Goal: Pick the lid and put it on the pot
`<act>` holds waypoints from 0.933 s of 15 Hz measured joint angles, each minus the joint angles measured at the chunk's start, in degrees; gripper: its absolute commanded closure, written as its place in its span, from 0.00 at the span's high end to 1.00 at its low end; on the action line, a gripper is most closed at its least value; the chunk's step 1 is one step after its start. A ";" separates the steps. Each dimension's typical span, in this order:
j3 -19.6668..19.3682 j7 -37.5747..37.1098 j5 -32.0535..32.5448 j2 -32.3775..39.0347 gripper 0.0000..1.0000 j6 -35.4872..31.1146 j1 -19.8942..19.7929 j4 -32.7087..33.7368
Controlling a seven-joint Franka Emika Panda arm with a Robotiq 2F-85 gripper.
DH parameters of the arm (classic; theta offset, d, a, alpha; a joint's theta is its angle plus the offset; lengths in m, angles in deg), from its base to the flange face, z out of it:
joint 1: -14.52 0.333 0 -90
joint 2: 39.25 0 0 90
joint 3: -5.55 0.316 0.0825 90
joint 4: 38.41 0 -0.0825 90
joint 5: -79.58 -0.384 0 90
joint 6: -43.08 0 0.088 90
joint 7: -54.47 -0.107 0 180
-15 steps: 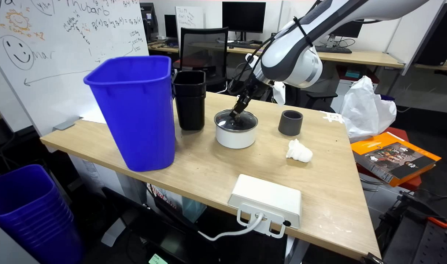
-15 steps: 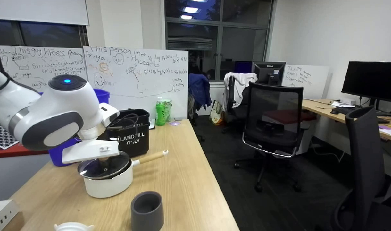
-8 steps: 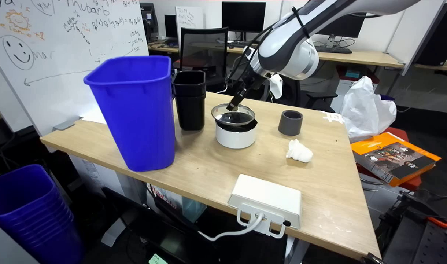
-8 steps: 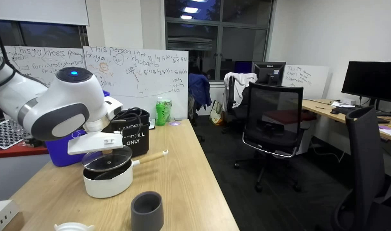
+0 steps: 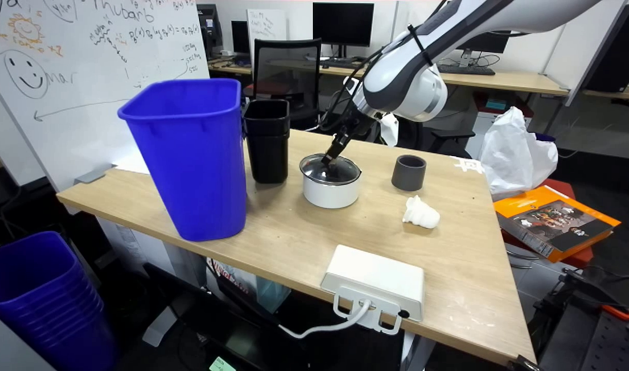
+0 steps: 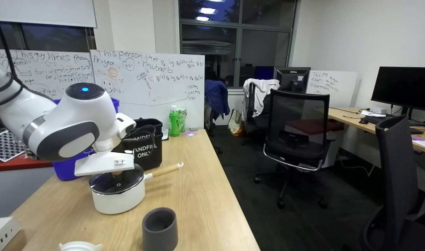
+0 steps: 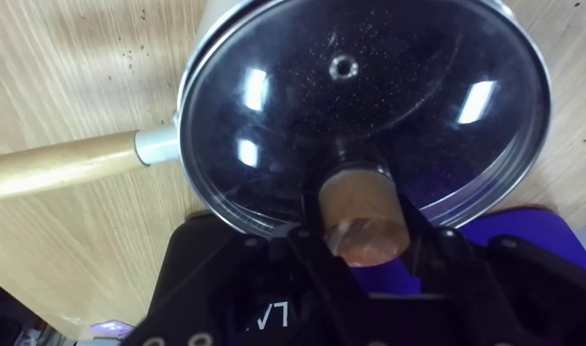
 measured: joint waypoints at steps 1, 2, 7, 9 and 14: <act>-0.01 -0.01 0.00 0.06 0.16 0.00 0.12 0.12; -0.01 -0.01 0.01 0.10 0.16 0.03 0.18 0.21; -0.01 0.01 0.06 0.10 0.16 0.15 0.19 0.25; -0.03 0.01 0.06 0.09 0.16 0.15 0.18 0.24; -0.04 0.52 0.15 -0.09 0.16 -0.74 0.02 -0.34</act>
